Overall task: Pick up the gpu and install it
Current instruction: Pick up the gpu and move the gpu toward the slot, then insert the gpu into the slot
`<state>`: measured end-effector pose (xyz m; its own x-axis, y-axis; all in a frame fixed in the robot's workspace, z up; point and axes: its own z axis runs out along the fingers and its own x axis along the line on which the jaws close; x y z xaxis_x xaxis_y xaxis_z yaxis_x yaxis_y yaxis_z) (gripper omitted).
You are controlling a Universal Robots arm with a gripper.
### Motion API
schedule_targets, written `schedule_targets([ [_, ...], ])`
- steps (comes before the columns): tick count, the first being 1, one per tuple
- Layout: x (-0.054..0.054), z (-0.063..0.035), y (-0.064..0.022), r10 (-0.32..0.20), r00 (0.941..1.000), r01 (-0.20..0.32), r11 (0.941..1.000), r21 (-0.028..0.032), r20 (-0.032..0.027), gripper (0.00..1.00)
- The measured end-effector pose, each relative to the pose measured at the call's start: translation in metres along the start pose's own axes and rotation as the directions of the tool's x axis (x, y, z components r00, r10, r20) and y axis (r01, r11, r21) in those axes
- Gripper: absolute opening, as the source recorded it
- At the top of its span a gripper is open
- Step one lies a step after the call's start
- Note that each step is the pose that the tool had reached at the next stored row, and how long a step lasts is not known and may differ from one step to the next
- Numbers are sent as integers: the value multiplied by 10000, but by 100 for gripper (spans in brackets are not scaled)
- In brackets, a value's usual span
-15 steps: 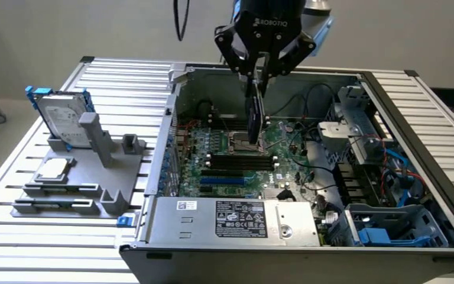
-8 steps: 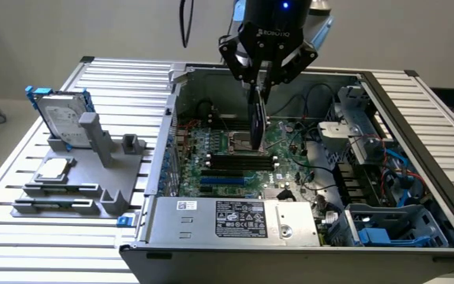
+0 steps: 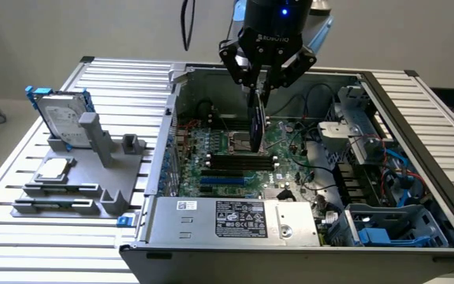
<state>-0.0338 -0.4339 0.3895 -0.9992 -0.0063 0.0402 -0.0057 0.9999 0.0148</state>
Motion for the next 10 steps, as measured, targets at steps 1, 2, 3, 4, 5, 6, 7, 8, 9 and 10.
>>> schedule_targets([
  [1, 0, 0, 0, 0, 10000, 0, 10000, 0, 0, 27],
  [2, 0, 0, 0, 0, 10000, 0, 10000, 0, 0, 27],
  [3, 0, 0, 0, 0, 10000, 0, 10000, 0, 0, 27],
  [4, 0, 0, 0, 0, 10000, 0, 10000, 0, 0, 27],
  [5, 0, 0, 0, 0, 10000, 0, 10000, 0, 0, 27],
  [6, 0, 0, 0, 0, 10000, 0, 10000, 0, 0, 27],
  [7, 0, 0, 0, 0, 10000, 0, 10000, 0, 0, 27],
  [8, 0, 0, 0, 0, 10000, 0, 10000, 0, 0, 27],
  [9, 0, 0, 0, -1, 10000, 1, 10000, 0, 0, 27],
  [10, 0, 0, 0, 0, 10000, 0, 10000, 0, 0, 27],
])
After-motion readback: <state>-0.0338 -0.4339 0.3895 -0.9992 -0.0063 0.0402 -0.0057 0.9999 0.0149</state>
